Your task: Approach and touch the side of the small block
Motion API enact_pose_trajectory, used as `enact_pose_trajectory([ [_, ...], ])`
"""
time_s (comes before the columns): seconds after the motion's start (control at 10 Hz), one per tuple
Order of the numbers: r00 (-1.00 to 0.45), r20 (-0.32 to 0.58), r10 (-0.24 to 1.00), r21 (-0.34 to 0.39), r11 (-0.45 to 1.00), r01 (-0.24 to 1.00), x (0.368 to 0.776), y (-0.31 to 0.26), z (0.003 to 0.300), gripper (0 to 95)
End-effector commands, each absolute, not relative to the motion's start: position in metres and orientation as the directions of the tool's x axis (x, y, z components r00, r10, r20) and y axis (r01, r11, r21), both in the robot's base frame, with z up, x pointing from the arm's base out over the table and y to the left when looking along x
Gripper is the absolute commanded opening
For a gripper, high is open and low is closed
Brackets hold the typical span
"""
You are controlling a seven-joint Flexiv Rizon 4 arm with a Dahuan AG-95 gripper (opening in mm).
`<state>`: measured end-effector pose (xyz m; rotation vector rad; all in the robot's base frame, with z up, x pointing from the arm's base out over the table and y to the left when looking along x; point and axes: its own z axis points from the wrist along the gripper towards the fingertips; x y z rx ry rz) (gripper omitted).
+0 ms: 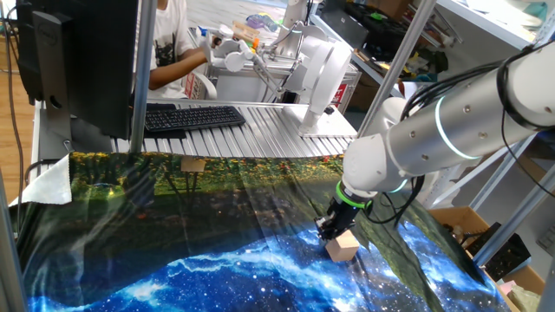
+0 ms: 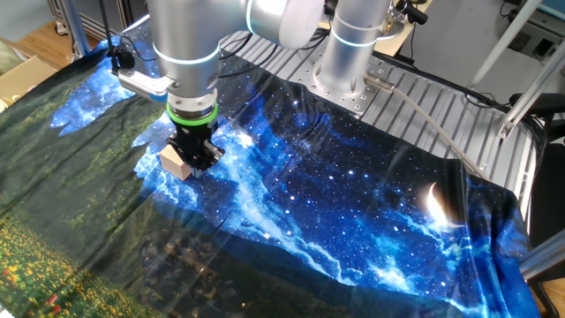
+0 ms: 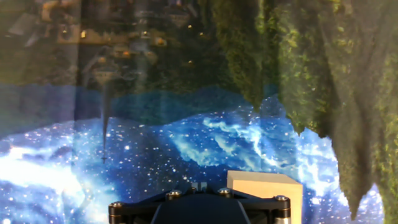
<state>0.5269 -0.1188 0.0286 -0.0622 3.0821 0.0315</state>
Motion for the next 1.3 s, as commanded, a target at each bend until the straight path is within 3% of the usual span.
enact_pose_trajectory([
  [0.1, -0.997, -0.064, -0.034, 0.03, 0.999, -0.036, 0.526, -0.112, 0.032, 0.0],
  [1.3, -0.997, -0.075, -0.005, 0.046, 0.999, -0.008, 0.529, -0.085, 0.053, 0.0],
])
